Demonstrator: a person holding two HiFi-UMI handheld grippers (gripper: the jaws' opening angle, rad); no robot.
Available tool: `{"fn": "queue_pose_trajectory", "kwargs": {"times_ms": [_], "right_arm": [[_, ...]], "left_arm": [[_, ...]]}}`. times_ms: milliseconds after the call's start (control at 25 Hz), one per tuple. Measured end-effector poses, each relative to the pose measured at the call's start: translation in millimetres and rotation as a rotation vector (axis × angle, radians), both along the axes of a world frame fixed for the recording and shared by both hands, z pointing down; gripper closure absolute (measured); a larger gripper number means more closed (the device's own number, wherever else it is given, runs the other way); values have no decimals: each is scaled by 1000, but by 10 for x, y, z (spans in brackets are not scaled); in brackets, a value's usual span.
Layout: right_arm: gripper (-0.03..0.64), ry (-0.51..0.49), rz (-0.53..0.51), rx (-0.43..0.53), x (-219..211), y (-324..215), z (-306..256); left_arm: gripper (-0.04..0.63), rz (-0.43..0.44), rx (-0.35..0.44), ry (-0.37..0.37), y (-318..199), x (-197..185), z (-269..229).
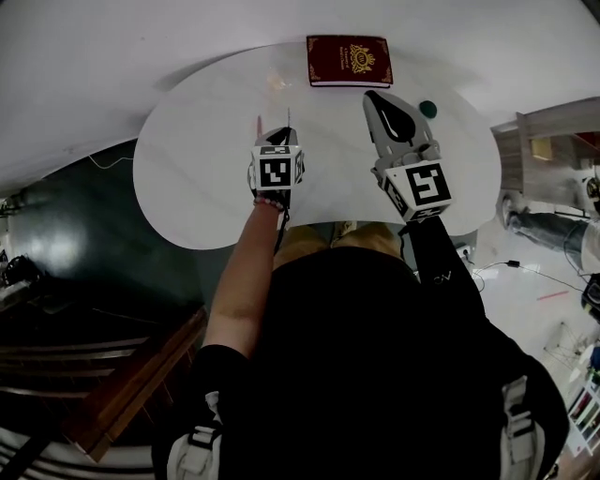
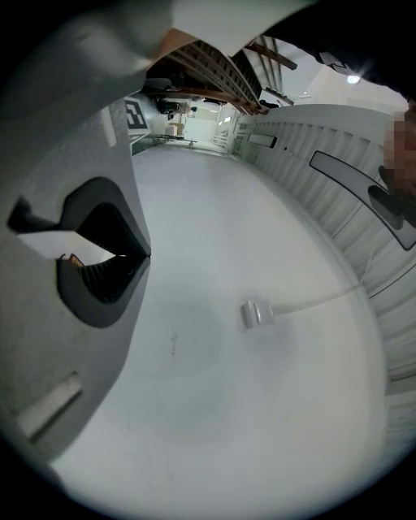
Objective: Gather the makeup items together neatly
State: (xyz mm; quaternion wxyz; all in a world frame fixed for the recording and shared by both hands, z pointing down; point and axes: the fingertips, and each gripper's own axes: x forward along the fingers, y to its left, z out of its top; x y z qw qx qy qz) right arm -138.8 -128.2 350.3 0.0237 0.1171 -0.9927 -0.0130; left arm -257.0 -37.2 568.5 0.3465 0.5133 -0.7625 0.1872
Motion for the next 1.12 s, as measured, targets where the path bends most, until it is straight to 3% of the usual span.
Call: {"fn": "queue_pose_trajectory", "kwargs": {"times_ms": [280, 560, 800, 880, 1120], "right_arm": [[612, 17, 35, -4, -20, -158, 1], [612, 38, 79, -7, 61, -356, 87], [612, 58, 86, -18, 73, -404, 196], [612, 58, 85, -21, 68, -413, 200], [612, 51, 90, -33, 73, -456, 221]], "left_arm": [[571, -63, -130, 106, -62, -131, 498], [571, -125, -268, 115, 67, -313, 772], [568, -108, -282, 107, 30, -355, 832], [514, -103, -294, 107, 34, -352, 852], [508, -92, -306, 91, 34, -368, 856]]}}
